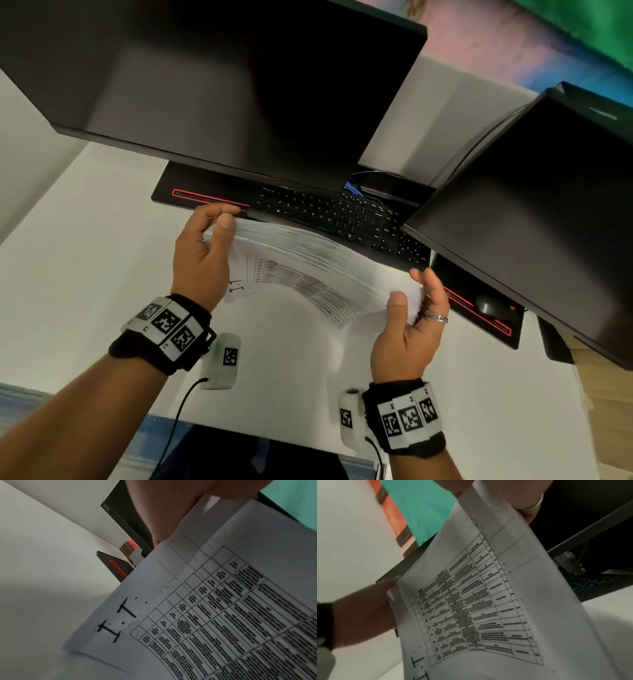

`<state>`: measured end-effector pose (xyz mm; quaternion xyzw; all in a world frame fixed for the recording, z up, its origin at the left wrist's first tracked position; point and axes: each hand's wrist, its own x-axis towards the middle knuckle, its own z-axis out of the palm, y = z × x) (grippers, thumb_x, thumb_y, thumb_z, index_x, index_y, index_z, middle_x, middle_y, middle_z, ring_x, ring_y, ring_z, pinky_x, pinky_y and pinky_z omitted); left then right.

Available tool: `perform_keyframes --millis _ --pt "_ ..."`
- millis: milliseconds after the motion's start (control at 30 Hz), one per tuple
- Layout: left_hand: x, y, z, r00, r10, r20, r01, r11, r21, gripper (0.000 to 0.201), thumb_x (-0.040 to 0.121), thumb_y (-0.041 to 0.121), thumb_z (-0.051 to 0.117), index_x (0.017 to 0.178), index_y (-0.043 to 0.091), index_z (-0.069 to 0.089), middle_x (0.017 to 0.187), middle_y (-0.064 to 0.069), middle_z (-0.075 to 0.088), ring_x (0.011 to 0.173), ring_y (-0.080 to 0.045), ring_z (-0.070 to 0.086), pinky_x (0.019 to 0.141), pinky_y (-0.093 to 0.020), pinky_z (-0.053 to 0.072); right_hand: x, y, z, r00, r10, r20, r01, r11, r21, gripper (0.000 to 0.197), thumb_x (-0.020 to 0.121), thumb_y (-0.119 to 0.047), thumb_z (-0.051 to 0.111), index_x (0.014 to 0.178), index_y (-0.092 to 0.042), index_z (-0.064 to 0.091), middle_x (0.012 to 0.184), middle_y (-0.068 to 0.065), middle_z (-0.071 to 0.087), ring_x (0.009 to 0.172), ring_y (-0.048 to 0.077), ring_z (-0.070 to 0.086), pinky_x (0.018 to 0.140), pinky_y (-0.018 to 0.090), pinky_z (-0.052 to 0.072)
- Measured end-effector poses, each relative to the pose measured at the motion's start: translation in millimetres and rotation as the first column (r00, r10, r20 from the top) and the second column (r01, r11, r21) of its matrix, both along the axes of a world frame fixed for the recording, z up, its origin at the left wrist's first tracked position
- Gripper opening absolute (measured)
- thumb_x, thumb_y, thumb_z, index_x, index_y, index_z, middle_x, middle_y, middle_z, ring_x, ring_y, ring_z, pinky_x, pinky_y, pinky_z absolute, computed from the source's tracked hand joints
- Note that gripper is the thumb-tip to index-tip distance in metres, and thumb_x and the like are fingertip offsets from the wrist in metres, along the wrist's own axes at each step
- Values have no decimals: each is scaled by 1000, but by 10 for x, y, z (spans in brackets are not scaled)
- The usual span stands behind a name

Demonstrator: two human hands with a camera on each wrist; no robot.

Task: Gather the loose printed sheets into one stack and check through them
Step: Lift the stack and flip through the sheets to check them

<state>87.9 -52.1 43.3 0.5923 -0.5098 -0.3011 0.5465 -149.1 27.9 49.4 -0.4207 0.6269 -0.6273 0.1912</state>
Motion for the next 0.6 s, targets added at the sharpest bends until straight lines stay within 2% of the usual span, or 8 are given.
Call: perform_keyframes --millis 67,167,233,300,367,400,533,600 --pt "3 4 5 1000 -8 -13 8 1000 -1 19 97 42 43 102 35 59 95 30 63 89 4 58 78 -22 47 -1 8 -22 1000 7 0 -7 1000 2 47 92 -2 52 137 -12 47 131 8 57 128 8 51 107 17 37" --pt "16 23 10 999 -28 -18 28 1000 -10 21 97 41 41 102 33 60 94 28 63 87 6 57 76 -11 44 -5 57 -40 999 28 16 -28 1000 -11 52 89 -1 50 139 -15 45 134 5 55 130 11 50 109 21 37" --pt "13 30 7 999 -32 -28 32 999 -20 26 97 40 41 104 26 62 93 24 63 88 6 57 76 -9 43 -2 66 -18 1000 17 25 -16 1000 -21 46 91 -6 50 135 -20 49 132 5 58 129 13 52 109 25 39" --pt "12 36 1 999 -34 -30 33 999 -22 30 97 40 41 106 20 62 93 19 63 87 4 57 76 -12 44 5 28 7 998 -22 52 23 1000 -13 39 95 -3 53 126 -27 55 124 3 63 121 8 56 104 20 41" --pt "6 38 -10 999 -39 -31 38 999 -16 28 97 40 42 105 22 62 93 16 63 87 2 56 76 -15 44 4 0 11 996 -40 77 40 999 1 43 96 6 52 119 -30 58 114 -1 64 111 0 58 97 10 40" --pt "0 37 -15 999 -40 -36 40 999 -10 26 97 40 42 104 25 62 93 16 63 86 1 56 76 -17 44 1 -1 14 996 -34 82 33 999 4 46 94 9 50 118 -30 58 112 -3 64 109 -2 58 96 9 39" --pt "5 28 -16 999 -31 -35 32 999 17 22 97 41 42 103 31 61 94 15 63 87 -3 58 77 -24 45 -6 60 -25 994 2 111 0 1000 -17 54 83 6 47 125 -28 55 118 -3 63 116 4 56 103 20 42" --pt "10 24 -10 999 -42 -28 43 999 16 21 97 41 41 102 33 60 96 14 63 89 -2 57 78 -20 45 -15 70 -55 984 16 178 -11 999 -34 58 81 7 45 131 -22 52 123 3 61 117 10 55 103 28 44"
